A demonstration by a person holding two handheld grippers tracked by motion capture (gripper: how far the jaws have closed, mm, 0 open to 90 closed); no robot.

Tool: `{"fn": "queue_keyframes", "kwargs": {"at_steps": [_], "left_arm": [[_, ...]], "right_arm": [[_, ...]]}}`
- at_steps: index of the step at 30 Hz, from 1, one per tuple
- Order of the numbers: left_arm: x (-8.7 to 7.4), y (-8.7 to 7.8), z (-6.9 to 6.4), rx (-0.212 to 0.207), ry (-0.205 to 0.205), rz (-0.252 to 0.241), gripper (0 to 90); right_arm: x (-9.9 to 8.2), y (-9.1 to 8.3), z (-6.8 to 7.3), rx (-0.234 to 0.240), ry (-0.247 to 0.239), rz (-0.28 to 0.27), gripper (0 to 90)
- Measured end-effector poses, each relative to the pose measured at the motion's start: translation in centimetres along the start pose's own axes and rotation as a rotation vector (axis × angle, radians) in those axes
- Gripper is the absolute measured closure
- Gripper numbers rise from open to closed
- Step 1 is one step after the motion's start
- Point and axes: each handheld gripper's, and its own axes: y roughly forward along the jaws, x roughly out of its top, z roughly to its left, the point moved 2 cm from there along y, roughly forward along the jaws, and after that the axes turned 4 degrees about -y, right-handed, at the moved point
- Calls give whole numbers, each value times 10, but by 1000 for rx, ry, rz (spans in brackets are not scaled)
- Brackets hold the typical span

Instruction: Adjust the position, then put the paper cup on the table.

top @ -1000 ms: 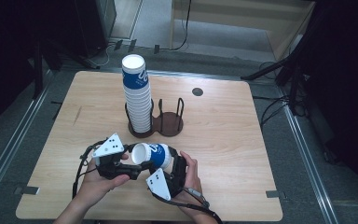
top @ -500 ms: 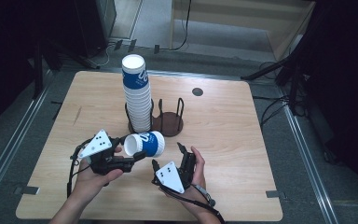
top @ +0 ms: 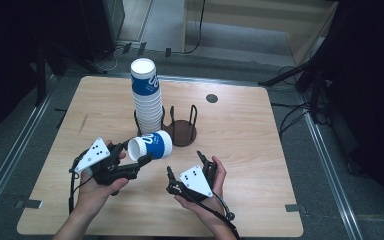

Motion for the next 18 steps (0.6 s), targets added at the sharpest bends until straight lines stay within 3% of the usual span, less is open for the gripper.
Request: {"fn": "queue_keyframes", "kwargs": {"at_steps": [18], "left_arm": [[-5, 3, 3, -27, 18, -116, 282]], "right_arm": [[1, 1, -2, -25, 72, 6, 65]]}}
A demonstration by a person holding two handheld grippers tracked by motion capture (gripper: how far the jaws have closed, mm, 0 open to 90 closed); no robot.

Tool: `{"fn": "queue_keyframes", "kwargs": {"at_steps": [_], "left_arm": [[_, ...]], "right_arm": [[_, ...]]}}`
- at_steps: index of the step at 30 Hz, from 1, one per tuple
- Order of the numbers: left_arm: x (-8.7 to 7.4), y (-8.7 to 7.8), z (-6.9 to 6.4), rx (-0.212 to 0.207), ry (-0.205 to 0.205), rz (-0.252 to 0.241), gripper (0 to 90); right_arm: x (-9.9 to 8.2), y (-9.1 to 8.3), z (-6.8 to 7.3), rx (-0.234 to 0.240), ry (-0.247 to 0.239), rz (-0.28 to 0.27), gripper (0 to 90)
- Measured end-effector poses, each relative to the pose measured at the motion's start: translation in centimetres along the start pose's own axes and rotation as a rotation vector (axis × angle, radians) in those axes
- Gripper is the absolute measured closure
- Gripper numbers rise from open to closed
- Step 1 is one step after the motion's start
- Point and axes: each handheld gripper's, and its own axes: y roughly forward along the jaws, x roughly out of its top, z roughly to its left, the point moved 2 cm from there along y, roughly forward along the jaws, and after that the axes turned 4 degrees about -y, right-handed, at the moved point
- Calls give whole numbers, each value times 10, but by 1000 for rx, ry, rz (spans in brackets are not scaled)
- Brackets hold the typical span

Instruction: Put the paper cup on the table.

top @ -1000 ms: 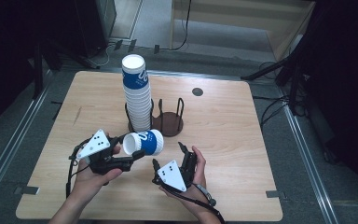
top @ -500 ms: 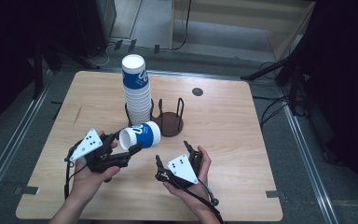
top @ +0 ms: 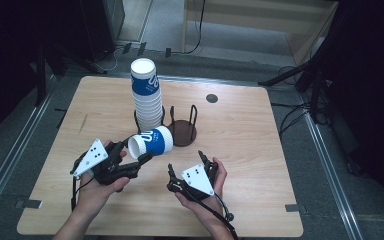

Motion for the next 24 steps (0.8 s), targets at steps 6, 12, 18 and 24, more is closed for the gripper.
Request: {"fn": "queue_keyframes", "kwargs": {"at_steps": [6, 12, 18, 24], "left_arm": [[-1, -1, 3, 13, 6, -15, 282], [-3, 0, 4, 16, 13, -22, 282], [-1, 0, 5, 21, 12, -46, 282], [0, -2, 6, 31, 13, -65, 283]], "right_arm": [[-1, 2, 3, -2, 10, 18, 99], [2, 1, 6, -36, 7, 3, 122], [7, -3, 8, -29, 32, -8, 125], [20, -7, 8, 11, 151, -26, 188]]}}
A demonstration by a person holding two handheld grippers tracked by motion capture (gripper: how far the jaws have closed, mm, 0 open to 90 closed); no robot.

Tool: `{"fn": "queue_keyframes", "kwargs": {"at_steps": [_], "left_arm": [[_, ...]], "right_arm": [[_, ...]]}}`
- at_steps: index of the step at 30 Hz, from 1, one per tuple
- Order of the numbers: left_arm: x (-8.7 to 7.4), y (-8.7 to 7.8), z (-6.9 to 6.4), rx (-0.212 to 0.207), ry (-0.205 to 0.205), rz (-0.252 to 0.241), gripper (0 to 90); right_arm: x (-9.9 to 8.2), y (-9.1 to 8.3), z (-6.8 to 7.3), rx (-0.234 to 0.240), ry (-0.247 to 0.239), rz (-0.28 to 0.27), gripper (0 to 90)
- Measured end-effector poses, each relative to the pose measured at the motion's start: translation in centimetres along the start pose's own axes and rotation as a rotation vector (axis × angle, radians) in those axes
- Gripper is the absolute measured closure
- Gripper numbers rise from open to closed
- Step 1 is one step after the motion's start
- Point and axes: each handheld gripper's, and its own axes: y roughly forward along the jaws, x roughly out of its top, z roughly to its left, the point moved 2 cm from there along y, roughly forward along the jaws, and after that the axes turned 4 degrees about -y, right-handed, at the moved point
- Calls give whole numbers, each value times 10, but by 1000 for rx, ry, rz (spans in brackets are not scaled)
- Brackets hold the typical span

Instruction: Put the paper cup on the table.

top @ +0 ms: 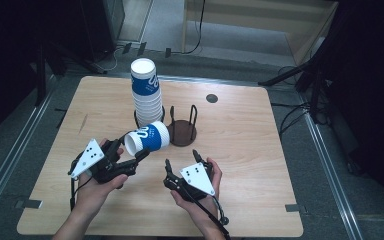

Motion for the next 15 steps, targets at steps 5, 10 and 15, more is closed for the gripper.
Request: {"fn": "queue_keyframes", "kwargs": {"at_steps": [5, 10, 15], "left_arm": [[0, -1, 1, 2, -3, -10, 283], [2, -2, 2, 5, -5, -22, 282], [1, -1, 2, -2, -16, -22, 283]], "right_arm": [[2, -2, 6, 22, 97, 26, 131], [5, -3, 6, 29, 221, 32, 40], [9, -6, 0, 62, 419, 23, 37]]}}
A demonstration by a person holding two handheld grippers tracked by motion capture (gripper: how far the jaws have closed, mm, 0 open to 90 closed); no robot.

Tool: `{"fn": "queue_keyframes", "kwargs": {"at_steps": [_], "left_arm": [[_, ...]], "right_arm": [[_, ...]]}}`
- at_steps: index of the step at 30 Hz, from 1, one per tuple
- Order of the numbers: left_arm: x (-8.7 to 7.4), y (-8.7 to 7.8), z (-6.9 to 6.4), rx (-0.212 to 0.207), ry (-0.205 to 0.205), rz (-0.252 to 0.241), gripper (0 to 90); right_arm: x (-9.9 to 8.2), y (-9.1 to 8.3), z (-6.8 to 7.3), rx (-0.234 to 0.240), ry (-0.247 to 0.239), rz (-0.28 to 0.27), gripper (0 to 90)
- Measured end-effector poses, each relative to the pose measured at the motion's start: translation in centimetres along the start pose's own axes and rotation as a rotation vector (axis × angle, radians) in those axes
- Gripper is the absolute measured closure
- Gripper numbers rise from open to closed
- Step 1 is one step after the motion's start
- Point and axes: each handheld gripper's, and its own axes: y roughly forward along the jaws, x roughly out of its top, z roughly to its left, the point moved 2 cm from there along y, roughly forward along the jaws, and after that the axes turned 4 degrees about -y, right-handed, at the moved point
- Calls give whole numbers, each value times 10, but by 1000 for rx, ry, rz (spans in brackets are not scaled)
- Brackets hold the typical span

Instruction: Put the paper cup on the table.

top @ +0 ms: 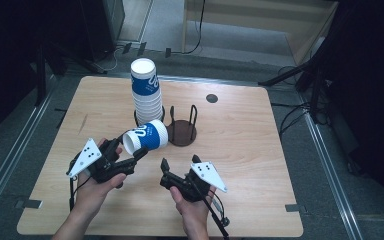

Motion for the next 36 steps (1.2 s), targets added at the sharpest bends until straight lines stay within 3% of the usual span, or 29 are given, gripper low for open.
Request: {"fn": "queue_keyframes", "kwargs": {"at_steps": [1, 4, 6, 7, 11, 16, 17, 18, 30, 32, 36], "left_arm": [[0, 0, 0, -1, -1, -3, 283], [-2, 1, -2, -6, -1, -4, 283], [-2, 2, -3, -10, -4, -5, 283], [-4, 2, -4, -10, -2, -6, 283], [-5, 4, -6, -17, 1, -8, 283], [-8, 5, -8, -14, 18, -4, 283], [-8, 5, -8, -14, 18, -4, 283], [-9, 6, -9, -16, 26, -2, 283], [-14, 10, -15, -31, 34, 0, 283], [-15, 10, -16, -34, 33, -2, 283], [-17, 11, -19, -40, 42, -1, 283]], "right_arm": [[0, 0, 0, 0, 0, 0, 37], [2, -1, 3, 27, 87, 6, 37], [1, -1, 3, 28, 106, 6, 37], [1, 0, 4, 32, 152, 11, 36], [0, 2, 5, 37, 214, 8, 36], [3, 4, 9, 72, 349, -11, 41], [3, 4, 9, 72, 349, -11, 41], [4, 4, 10, 84, 394, -21, 45], [6, 6, 15, 109, 559, -30, 48], [8, 8, 14, 125, 640, -27, 48], [10, 10, 13, 135, 727, -19, 48]]}}
